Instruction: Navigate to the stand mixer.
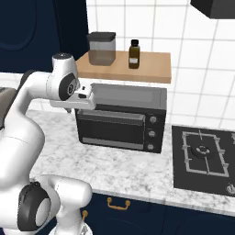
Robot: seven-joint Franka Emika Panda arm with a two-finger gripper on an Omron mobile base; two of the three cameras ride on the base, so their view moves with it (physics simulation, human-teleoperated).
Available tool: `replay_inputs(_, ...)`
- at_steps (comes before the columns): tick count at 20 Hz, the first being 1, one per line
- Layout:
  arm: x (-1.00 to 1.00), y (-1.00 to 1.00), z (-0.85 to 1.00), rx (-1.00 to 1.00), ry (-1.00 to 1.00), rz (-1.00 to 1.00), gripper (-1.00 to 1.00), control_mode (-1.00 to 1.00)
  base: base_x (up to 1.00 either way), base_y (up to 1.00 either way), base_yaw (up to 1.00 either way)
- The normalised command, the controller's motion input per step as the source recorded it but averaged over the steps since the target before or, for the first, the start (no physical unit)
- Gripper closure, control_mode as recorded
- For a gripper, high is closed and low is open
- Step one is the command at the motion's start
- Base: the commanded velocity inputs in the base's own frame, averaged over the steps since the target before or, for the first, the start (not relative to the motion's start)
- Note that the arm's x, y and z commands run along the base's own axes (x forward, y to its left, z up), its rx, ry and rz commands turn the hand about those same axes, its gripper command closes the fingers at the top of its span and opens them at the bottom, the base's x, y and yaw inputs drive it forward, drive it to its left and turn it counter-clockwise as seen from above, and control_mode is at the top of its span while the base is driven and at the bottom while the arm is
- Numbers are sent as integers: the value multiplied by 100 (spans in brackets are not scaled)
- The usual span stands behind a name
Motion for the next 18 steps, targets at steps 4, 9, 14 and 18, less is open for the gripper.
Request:
replay_inputs(4,-39,0,-3,0,0,0,-100,-100,0,0,0)
replay_inputs(9,-91,-10,-5,0,0,0,-100,-100,0,0,0)
replay_inputs(14,-99,-2,-34,-2,0,0,-100,-100,0,0,0)
replay_inputs(18,-22,0,-15,-2,0,3,-100,100,-58,0,25)
